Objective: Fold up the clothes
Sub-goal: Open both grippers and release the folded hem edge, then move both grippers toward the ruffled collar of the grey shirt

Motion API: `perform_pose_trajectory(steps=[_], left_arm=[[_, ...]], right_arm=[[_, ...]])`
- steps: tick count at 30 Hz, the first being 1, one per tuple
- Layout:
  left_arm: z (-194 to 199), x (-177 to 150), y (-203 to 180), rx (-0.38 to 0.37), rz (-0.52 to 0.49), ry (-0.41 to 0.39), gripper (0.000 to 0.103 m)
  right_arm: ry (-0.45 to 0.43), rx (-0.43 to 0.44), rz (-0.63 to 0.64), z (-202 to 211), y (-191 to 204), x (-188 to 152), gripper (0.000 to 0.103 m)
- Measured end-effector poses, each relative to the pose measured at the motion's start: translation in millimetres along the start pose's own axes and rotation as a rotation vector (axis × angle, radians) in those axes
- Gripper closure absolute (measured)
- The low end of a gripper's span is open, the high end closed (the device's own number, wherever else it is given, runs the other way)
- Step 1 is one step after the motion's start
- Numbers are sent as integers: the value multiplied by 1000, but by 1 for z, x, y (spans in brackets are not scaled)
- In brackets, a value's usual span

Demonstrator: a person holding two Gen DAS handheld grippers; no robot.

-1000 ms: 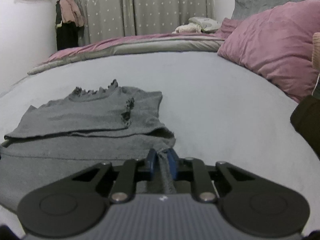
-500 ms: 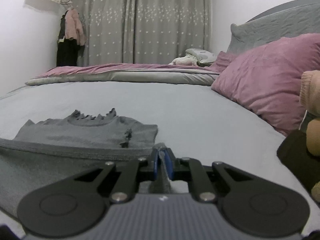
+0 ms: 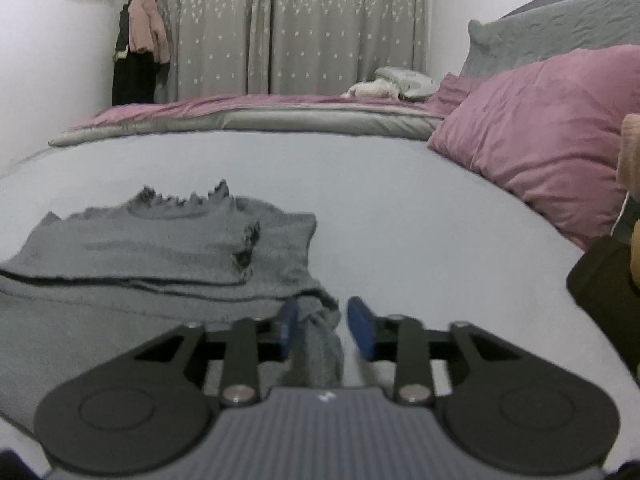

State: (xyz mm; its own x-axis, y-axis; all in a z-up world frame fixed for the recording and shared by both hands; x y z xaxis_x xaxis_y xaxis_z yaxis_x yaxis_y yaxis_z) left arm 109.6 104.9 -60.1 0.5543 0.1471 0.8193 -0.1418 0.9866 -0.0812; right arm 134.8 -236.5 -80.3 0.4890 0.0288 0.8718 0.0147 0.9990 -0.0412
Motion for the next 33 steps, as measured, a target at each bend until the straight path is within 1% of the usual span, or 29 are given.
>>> perform_pose_trajectory(steps=[3,6,11,15,17,20,22,24,29,33], left_arm=[[4,3,-6,-34,-16,-18,75],[6,3,-18,-88,-47,-18,73],[12,-3,-45,-181,-157,-19,69],[11,-12,-65,-263,-223,33,68],[9,-17,-70,-280,-253,63,68],[6,-29,-75,-279,-292,104,67],[5,-31,-75,-277,-299,105,63],[5,-32,-72,-271,-289,110,62],[5,-30,-56,-246,-245,128,62],[4,-26,-39,-219,-220,147,62]], right_arm=[[-20,24,8,7,8,5,63],[-24,67,21,12,21,7,59],[1,179,59,21,52,4,55],[27,272,124,29,81,-2,53],[46,311,144,31,93,-7,52],[81,345,177,30,106,-17,52],[104,348,192,27,110,-25,51],[111,352,175,25,107,-28,49],[133,333,127,23,85,-29,49],[158,313,111,21,66,-28,49]])
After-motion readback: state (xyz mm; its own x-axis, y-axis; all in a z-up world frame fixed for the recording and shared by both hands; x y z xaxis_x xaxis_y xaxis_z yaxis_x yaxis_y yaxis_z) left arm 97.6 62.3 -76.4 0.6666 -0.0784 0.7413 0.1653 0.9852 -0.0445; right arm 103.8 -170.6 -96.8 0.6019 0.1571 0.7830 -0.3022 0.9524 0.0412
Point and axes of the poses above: each gripper's, at about its wrist camera, not at the fingertips, and z roughly against the way its jaws point, y to its left, x to its top, the point moved 7 cm from there along -z, roughly the way its jaws point, and after that the axes turned 1 degree about -x, right-handed, at the moved point
